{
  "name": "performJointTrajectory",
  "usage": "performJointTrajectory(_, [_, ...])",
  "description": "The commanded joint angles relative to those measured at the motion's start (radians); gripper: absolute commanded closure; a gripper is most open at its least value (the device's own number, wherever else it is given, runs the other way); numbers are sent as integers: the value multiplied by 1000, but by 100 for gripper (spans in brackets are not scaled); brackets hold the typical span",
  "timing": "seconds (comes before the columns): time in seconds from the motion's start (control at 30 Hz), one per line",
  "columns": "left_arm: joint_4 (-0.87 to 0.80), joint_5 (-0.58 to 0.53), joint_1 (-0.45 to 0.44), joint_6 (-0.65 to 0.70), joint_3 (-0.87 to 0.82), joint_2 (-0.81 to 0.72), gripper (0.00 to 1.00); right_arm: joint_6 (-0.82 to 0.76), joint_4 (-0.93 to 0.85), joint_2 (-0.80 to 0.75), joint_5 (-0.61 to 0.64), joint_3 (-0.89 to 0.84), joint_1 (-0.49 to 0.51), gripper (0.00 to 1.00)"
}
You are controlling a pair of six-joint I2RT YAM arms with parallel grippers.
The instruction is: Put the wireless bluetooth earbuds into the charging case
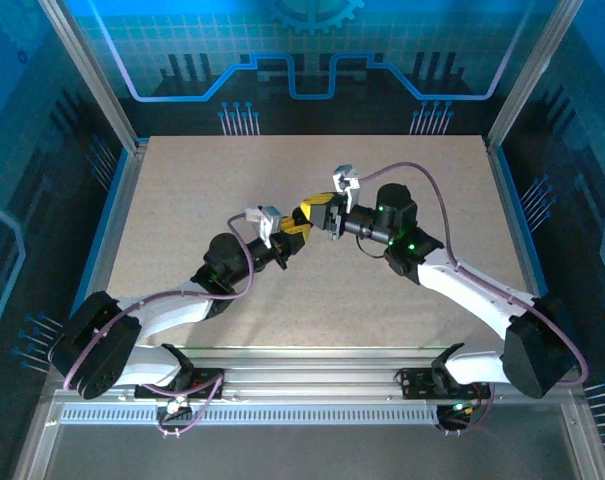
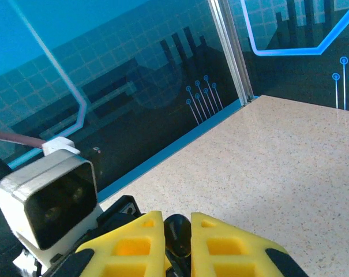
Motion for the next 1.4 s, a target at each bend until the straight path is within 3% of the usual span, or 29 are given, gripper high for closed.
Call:
performJointTrajectory(0.0, [63, 32, -9, -11, -16, -14, 97, 14, 58, 13, -19, -36, -14, 87])
performJointTrajectory(0.77, [160, 44, -8, -57, -26, -25, 96, 32, 140, 15, -22, -107, -39, 87])
performJointTrajectory(1.37, [286, 106, -28, 30, -59, 36, 97, 33, 264, -81, -104, -128, -53, 86])
